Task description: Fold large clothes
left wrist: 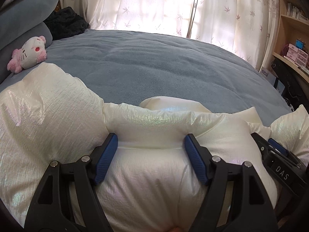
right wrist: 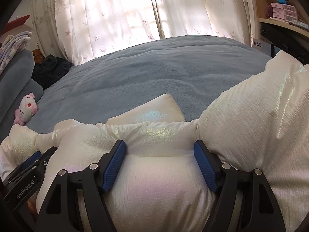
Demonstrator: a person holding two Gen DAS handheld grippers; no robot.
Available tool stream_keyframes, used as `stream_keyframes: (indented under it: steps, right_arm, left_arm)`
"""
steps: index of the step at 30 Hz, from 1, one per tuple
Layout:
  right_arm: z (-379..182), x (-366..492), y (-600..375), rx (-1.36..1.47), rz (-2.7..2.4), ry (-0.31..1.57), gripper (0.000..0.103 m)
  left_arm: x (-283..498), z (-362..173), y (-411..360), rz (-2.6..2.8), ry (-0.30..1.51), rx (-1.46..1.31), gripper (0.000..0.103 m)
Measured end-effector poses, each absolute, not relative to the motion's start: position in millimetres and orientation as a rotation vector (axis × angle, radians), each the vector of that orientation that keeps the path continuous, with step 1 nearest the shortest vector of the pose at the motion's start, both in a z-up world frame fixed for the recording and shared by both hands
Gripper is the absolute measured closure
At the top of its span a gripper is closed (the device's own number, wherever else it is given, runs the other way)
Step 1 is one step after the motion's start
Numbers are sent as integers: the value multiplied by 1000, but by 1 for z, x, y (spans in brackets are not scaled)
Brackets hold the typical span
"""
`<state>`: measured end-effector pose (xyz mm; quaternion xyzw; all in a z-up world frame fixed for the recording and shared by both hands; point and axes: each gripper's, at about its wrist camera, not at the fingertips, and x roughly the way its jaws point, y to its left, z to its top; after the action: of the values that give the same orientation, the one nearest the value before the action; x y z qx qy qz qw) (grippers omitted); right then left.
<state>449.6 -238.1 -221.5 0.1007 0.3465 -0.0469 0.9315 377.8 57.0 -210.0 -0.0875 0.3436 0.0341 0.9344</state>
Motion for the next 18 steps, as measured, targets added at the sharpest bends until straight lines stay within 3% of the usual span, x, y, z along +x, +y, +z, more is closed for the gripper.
stream_keyframes:
  steps: [12,18]
  right_arm:
    - [-221,452,-239,197,-96,754,29]
    - [-212,459,-243,156,-48,842,29]
  left_arm:
    - [385,-215,64,53,736,-206,33]
    - [392,-213,53,72,827,-74,33]
